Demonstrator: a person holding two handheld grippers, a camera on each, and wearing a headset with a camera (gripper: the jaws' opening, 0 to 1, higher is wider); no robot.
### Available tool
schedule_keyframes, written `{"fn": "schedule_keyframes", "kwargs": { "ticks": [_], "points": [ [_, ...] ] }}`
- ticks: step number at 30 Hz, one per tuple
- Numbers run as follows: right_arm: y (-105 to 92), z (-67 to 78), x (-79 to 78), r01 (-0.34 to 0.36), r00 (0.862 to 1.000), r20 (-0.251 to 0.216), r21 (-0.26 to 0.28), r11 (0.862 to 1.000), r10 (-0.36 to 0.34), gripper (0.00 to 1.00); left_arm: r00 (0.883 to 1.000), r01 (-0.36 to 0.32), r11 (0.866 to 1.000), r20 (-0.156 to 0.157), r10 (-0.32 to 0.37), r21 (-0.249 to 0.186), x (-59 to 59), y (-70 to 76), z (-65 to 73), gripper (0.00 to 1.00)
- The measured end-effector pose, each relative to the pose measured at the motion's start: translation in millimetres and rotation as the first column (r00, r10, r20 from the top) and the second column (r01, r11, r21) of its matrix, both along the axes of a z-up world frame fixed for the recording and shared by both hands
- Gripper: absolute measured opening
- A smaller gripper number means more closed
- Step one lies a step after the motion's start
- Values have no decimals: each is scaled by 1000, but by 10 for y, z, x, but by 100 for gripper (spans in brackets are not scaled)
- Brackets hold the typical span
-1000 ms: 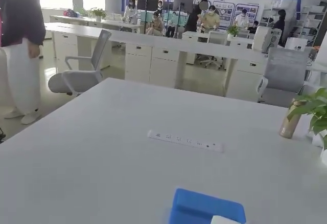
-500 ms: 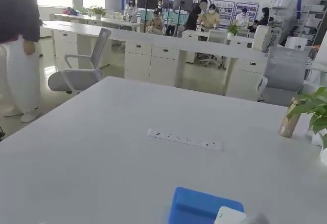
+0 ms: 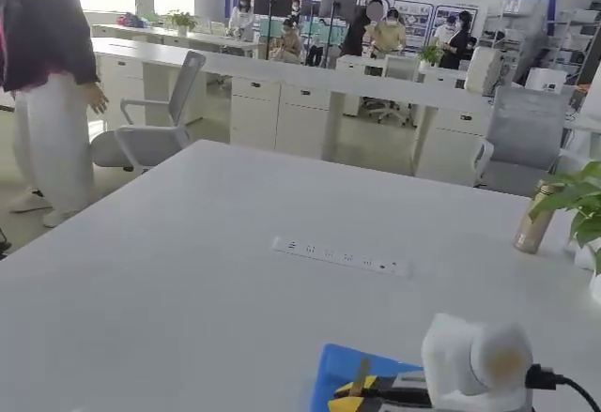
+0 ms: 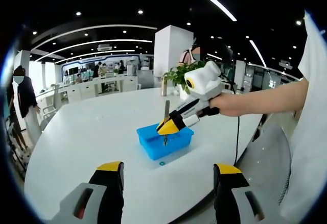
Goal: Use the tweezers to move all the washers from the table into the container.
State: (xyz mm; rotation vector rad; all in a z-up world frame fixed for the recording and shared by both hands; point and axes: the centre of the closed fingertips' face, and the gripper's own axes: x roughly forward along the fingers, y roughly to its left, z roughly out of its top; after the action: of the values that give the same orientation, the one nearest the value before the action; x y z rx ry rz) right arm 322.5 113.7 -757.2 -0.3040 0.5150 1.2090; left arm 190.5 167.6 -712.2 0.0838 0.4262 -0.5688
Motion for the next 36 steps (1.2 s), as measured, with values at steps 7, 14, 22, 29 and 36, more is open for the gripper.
{"fn": "schedule_keyframes", "kwargs": {
  "ticks": [7, 14, 22, 29, 36],
  "points": [
    [-37, -39, 242, 45, 999, -9, -7, 999, -45, 3, 1000, -5, 1000, -1, 5, -1, 3, 13, 3, 72],
    [-69, -155, 375, 93, 995, -34, -34, 995, -94, 3, 1000, -10, 1000, -1, 10, -2, 4, 23, 8, 72],
    [-135, -367, 554, 143, 985, -84, -76, 987, -149, 3, 1000, -19, 1000, -1, 19, -23, 3, 29, 21, 73],
    [-165, -488, 627, 176, 974, -137, -56, 983, -182, 3, 1000, -25, 999, -7, 25, -22, -1, 43, 5, 75],
    [-202, -538, 654, 209, 965, -150, -54, 976, -215, 3, 1000, -21, 999, -16, 20, -25, -36, 3, -4, 78]
  ]
}}
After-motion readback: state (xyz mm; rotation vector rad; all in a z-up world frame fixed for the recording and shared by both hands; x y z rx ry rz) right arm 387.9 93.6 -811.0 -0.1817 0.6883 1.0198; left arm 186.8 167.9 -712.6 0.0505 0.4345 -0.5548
